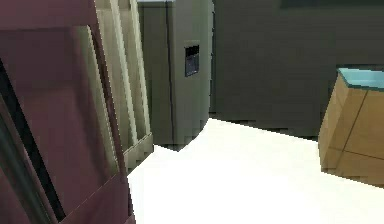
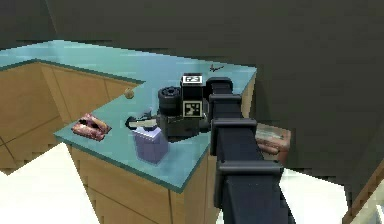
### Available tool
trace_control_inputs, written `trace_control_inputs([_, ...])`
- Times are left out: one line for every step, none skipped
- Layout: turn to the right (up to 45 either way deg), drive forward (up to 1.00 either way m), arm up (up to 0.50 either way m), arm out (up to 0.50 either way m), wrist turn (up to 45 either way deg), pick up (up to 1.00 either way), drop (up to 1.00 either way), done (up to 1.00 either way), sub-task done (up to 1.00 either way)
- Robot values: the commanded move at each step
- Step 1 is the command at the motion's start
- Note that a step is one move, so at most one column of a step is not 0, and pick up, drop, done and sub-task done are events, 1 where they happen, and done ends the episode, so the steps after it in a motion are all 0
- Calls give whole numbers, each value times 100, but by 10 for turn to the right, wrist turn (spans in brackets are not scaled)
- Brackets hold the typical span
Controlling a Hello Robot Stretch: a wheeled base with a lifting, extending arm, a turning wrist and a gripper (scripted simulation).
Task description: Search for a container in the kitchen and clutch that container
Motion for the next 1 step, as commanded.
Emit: trace_control_inputs([0, 0, 0, 0, 0, 0, 0, 100, 0])
